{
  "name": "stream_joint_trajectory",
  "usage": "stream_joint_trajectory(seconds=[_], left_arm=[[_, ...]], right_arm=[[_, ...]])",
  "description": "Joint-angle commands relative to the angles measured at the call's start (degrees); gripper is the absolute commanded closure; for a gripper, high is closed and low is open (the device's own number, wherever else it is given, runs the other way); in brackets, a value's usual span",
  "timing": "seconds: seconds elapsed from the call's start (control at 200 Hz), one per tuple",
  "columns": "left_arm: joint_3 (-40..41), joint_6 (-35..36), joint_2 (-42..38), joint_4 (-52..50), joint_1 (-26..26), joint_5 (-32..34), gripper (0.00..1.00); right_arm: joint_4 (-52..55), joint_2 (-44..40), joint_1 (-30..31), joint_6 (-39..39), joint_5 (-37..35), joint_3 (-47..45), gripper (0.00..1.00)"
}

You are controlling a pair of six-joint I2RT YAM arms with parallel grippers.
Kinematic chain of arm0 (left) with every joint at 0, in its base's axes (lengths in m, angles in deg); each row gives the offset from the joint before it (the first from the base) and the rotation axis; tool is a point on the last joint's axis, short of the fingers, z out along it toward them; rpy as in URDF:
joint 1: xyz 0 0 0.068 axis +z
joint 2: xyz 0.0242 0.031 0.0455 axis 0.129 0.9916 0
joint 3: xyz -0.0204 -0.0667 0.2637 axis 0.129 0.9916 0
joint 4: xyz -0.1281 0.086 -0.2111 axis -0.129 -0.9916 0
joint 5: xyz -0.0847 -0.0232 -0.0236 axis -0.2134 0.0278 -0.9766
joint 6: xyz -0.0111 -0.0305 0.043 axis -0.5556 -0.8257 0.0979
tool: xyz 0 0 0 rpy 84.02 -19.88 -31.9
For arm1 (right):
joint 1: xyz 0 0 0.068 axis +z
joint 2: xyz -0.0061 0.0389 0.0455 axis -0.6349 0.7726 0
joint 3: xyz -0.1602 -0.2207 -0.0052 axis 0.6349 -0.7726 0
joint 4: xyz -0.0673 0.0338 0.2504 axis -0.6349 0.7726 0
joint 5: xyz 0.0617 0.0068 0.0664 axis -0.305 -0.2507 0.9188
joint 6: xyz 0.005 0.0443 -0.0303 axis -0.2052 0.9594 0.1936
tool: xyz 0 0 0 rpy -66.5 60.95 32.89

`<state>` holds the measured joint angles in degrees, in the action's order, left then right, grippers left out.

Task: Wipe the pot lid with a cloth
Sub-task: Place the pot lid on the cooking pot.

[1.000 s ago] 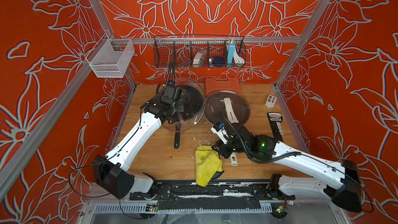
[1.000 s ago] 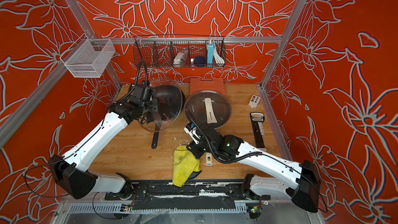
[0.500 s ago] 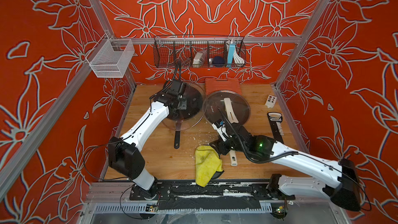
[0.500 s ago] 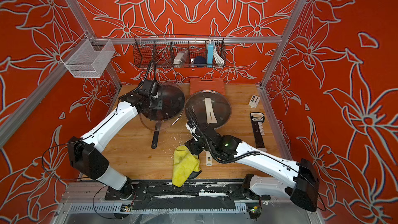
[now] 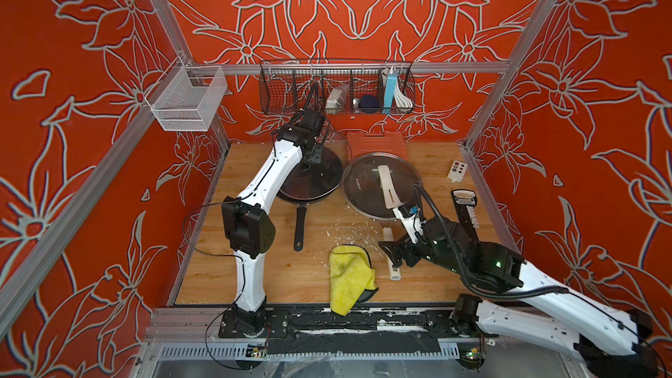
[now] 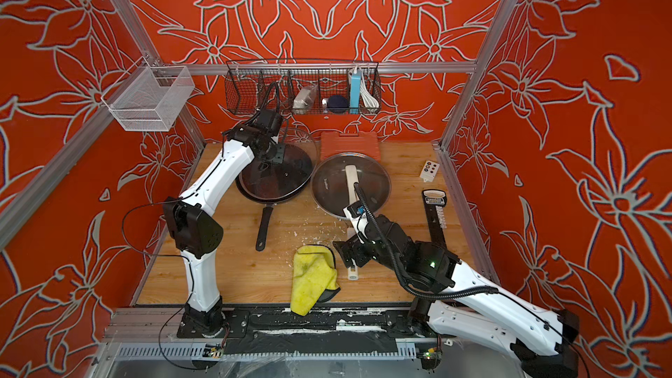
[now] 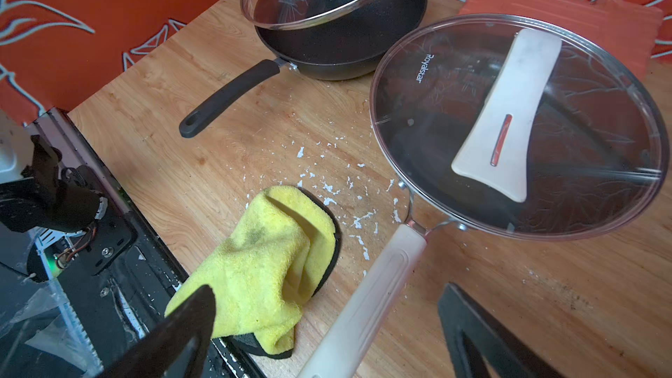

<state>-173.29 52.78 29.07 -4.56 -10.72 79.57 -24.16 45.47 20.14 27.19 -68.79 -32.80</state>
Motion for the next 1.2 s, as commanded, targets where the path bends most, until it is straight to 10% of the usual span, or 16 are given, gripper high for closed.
stream_joint_trajectory(seconds=[0.0, 0.41, 1.196], left_arm=[[-6.3, 1.7, 1.2, -1.4, 0.9, 1.5, 1.00], [-23.7, 5.2, 14.7, -7.8, 2.6, 5.8, 1.00], [-18.0, 4.0, 18.0, -1.9, 3.2, 7.8, 1.00]], right_arm=[[3.3, -3.0, 0.1, 2.0, -2.1, -3.8, 0.02], [6.1, -10.9, 0.1, 6.1, -2.9, -11.3, 0.02], [8.0, -10.5, 0.1, 6.0, -4.1, -9.8, 0.02]])
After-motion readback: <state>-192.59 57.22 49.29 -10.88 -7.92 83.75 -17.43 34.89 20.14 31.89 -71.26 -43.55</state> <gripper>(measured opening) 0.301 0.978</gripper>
